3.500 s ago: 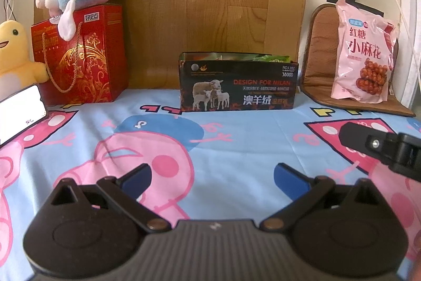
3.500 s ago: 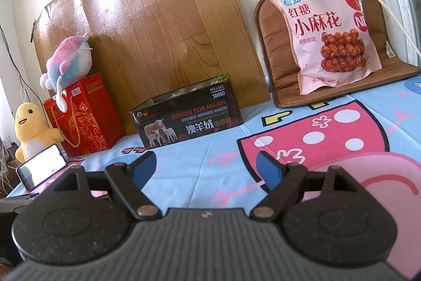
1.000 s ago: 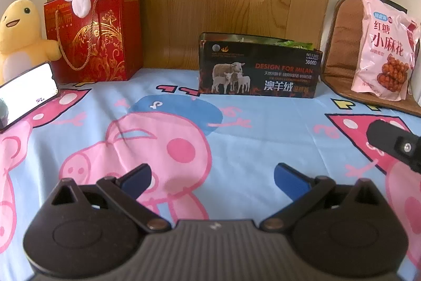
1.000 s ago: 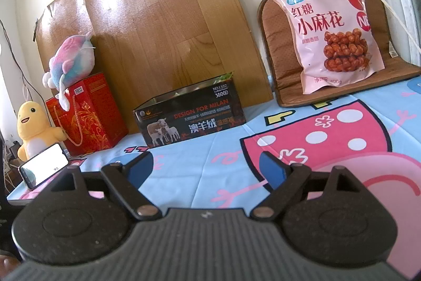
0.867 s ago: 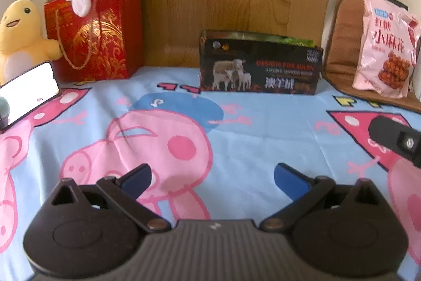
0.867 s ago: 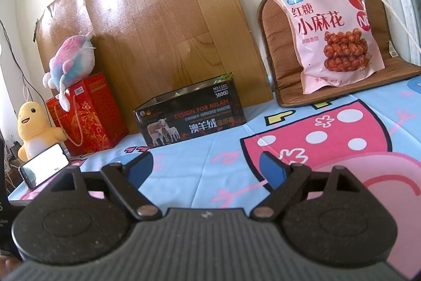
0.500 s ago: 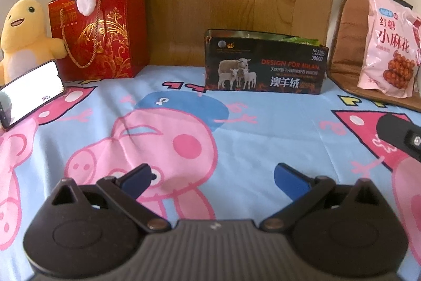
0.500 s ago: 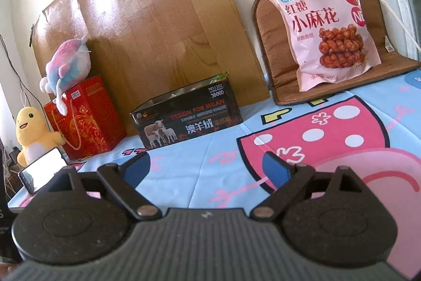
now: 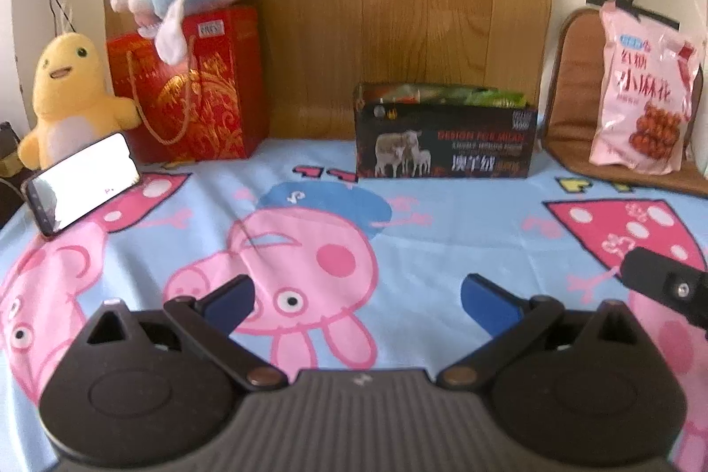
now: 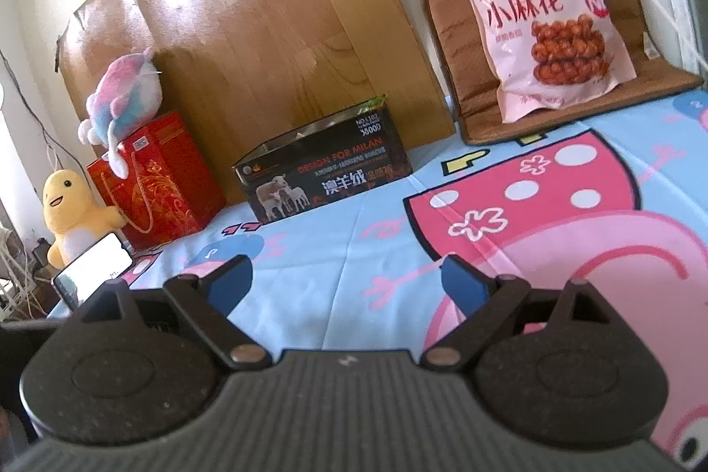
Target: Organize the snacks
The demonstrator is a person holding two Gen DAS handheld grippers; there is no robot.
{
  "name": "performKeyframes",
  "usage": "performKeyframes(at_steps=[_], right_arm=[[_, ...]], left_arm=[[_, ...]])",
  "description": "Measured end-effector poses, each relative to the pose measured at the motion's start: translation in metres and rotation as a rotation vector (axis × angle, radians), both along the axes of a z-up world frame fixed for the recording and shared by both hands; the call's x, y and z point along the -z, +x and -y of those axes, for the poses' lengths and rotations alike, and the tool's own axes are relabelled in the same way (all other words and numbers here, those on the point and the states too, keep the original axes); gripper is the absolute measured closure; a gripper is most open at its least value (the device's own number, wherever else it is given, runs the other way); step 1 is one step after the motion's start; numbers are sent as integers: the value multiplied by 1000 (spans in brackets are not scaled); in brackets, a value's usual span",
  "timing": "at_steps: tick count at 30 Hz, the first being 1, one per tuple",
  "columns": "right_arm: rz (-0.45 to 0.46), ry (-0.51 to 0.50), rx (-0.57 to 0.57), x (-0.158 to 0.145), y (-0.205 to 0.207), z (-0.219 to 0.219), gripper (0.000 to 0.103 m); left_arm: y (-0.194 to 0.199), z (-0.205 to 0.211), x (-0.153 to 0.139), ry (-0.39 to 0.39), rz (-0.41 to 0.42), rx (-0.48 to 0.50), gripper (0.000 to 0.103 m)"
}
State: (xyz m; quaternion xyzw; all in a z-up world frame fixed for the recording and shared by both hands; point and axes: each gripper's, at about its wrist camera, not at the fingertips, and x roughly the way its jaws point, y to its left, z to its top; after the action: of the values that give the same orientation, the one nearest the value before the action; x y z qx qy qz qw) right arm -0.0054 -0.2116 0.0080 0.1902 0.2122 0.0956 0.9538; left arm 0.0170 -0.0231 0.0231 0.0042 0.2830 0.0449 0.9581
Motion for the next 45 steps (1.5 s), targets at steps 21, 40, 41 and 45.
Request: performKeyframes(at_steps=[21,40,41,45], right_arm=[[62,56,-37,-30,-37,-7,7],[50,78,-41,-27,-37,-6,7],[51,79,-41,-27,-37,-6,7],[58,84,-41,-29,-38,-5,7]], left_arm=[[-32,1,-19,53,9,1,0],[-29,12,-19,64,-21,35,0],[-29,12,-19,67,-21,36,0],[-29,15,-19,74,-25,36,0]])
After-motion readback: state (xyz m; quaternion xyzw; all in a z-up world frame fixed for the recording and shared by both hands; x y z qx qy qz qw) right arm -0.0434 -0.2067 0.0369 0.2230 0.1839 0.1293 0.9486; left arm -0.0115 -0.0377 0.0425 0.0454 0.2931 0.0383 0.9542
